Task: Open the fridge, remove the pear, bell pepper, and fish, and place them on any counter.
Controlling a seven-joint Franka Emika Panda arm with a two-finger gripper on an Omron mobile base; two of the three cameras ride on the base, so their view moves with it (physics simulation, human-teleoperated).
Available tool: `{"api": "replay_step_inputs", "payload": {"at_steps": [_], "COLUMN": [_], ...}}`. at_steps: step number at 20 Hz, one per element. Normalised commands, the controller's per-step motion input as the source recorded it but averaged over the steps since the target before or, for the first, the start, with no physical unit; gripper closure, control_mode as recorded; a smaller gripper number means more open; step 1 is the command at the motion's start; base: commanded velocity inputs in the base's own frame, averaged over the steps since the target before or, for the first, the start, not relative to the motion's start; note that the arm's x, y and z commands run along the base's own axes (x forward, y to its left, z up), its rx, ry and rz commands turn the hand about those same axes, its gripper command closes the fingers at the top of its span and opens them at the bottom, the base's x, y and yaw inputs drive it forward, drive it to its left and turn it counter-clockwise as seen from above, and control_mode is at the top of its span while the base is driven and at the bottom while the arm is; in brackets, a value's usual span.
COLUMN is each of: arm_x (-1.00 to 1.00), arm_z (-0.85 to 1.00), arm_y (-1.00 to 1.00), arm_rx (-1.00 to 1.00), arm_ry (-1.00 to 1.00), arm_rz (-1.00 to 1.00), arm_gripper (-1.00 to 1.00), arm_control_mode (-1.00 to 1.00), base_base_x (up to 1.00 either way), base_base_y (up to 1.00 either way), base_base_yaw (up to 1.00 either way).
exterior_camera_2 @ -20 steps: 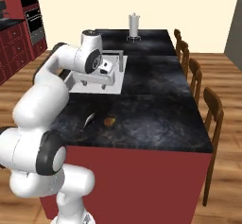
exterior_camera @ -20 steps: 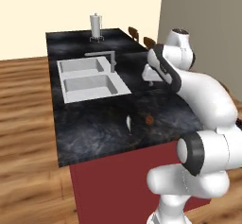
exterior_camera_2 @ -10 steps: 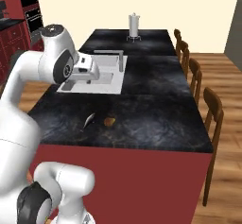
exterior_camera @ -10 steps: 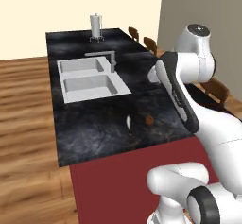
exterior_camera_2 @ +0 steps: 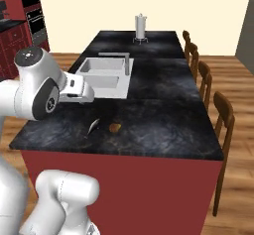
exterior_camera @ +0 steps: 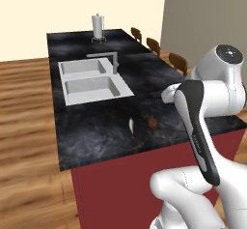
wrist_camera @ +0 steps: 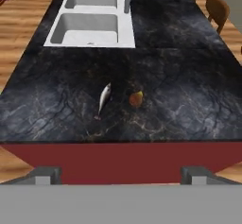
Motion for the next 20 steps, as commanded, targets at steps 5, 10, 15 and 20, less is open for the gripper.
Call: {"api": "replay_step_inputs", "payload": {"at_steps": [5, 10, 15, 20], "arm_x": [-0.29, 0.00, 0.00, 0.00], "arm_z": [0.01, 0.00, 0.00, 0.00], "arm_y": [0.00, 0.00, 0.00, 0.00], "arm_rx": [0.00, 0.00, 0.00, 0.00], "arm_ry": [0.03, 0.00, 0.00, 0.00], "arm_rz": [0.00, 0.00, 0.00, 0.00], "arm_gripper": [-1.00, -1.00, -1.00, -1.00], "arm_control_mode": [1.00, 1.00, 1.00, 1.00], "base_base_x": [0.00, -0.54, -0.91, -0.14], "base_base_y": [0.00, 0.04, 0.01, 0.00], "base_base_yaw": [0.00, 0.05, 0.73, 1.00]}}
